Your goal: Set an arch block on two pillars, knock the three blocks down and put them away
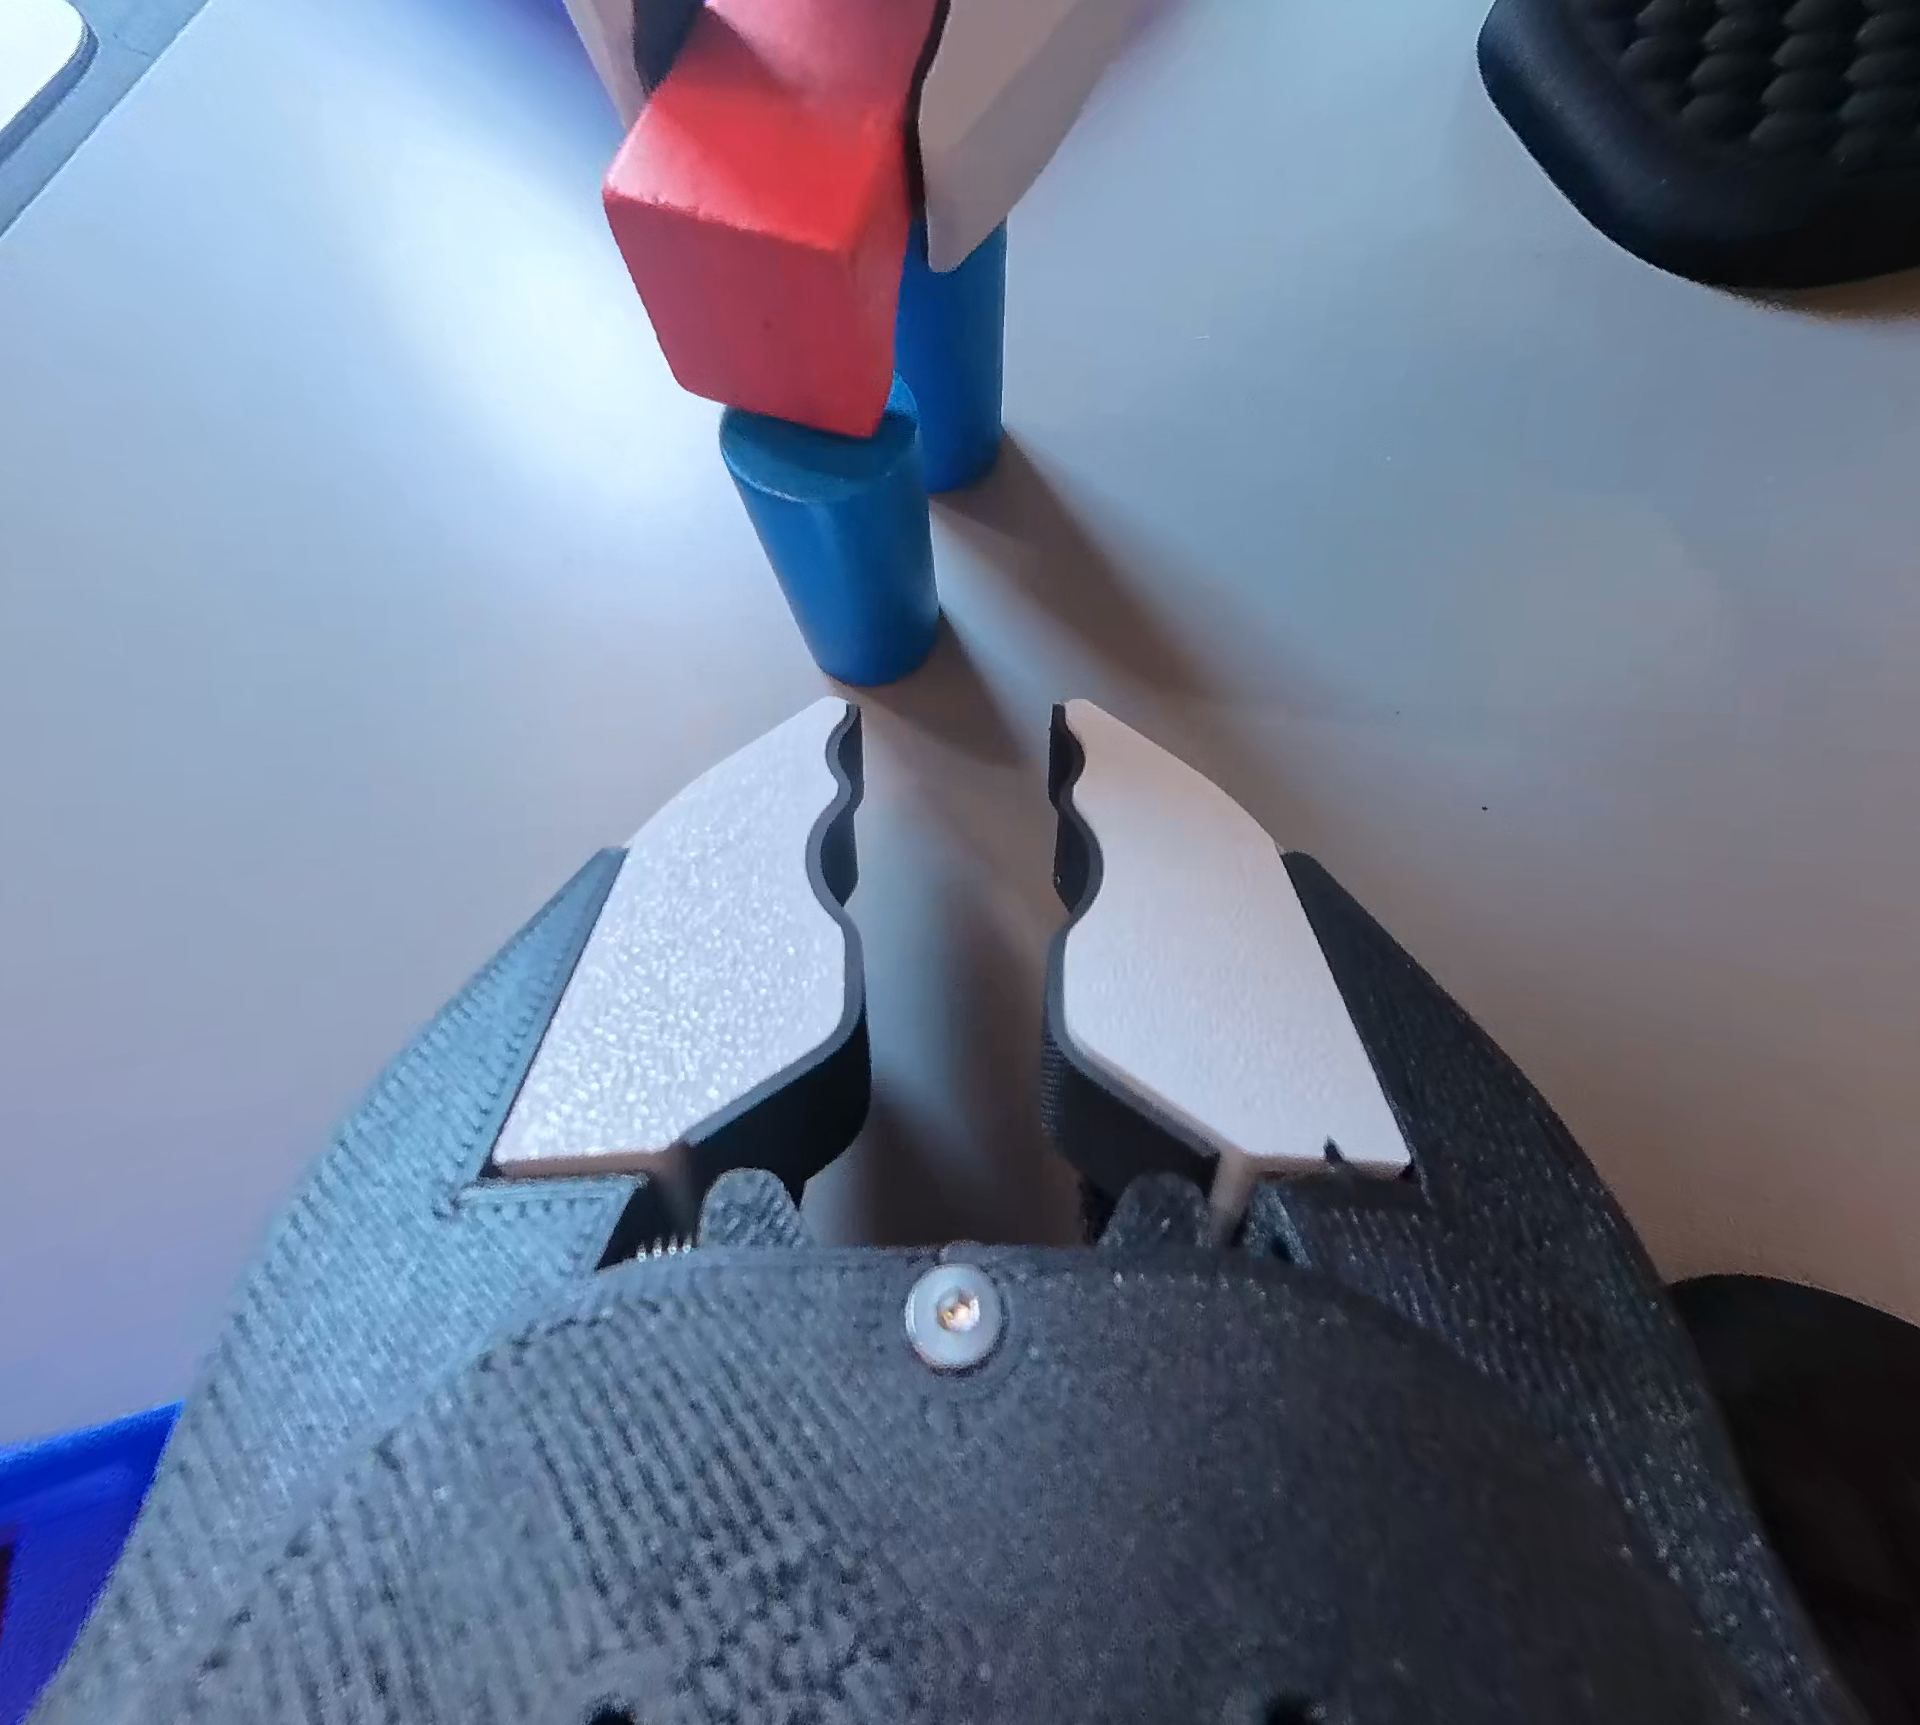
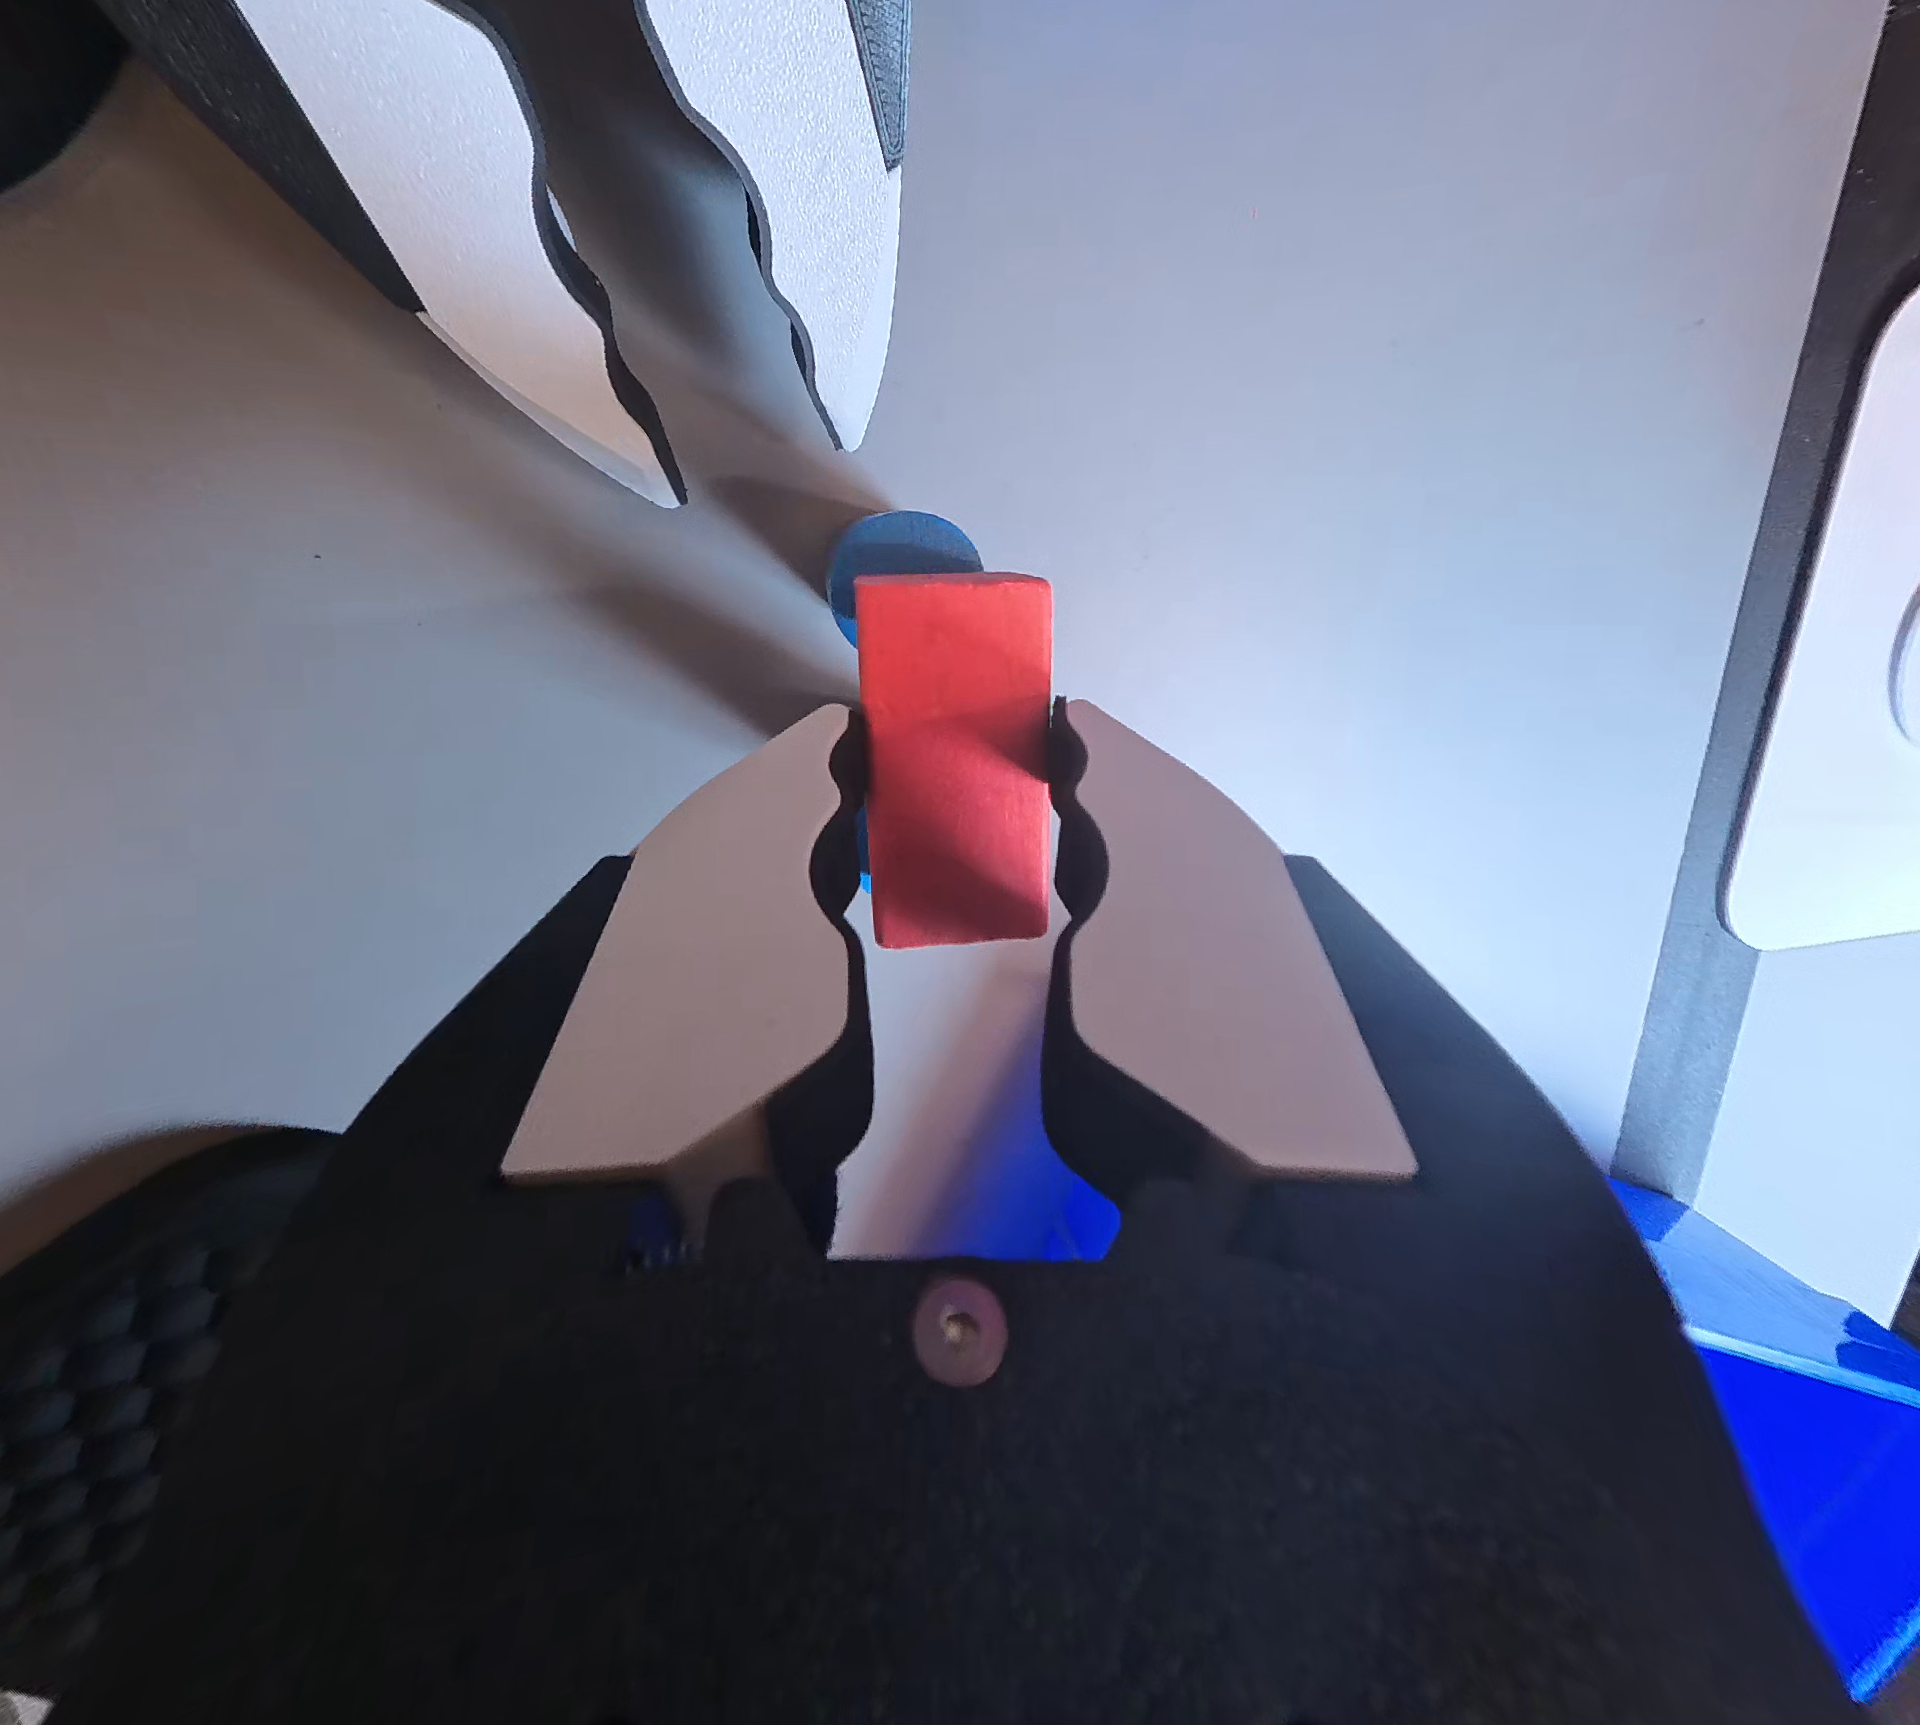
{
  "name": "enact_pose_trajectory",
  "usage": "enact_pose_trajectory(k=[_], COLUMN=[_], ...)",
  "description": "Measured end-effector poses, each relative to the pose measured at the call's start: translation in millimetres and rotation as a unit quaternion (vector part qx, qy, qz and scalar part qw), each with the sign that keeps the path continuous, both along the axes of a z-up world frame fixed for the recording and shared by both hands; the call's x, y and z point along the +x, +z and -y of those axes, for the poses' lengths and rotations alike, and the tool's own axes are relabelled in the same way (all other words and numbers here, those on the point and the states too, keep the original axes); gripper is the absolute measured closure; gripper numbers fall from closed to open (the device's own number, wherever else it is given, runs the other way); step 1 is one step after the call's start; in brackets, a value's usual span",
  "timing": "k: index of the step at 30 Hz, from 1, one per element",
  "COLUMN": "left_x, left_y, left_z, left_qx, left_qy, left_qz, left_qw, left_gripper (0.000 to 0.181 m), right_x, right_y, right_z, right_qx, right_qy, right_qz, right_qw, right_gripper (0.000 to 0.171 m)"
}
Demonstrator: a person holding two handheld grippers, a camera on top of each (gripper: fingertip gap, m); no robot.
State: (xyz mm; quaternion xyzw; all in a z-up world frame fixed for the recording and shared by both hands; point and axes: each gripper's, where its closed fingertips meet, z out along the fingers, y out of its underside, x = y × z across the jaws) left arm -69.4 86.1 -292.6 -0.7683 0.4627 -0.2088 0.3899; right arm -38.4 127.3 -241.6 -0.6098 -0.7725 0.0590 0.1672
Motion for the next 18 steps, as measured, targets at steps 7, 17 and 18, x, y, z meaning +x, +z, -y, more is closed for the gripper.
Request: enact_pose_trajectory(k=[7, 17, 18], left_x=[1, -26, -31], left_y=[-2, 42, 48], left_z=[1, 10, 11], left_qx=[-0.004, 0.076, 0.082], left_qy=[-0.004, 0.034, 0.044], left_qz=[-0.002, 0.068, 0.084], left_qw=[1.000, 0.994, 0.992], left_gripper=[0.146, 0.145, 0.143], right_x=[-2, 59, 67], right_y=[26, 57, 44], right_z=[-4, -3, 1], right_qx=[0.010, 0.028, 0.023], right_qy=[-0.003, -0.131, -0.148], right_qz=[-0.040, -0.246, -0.254], right_qw=[0.999, 0.960, 0.955], right_gripper=[0.126, 0.108, 0.106])
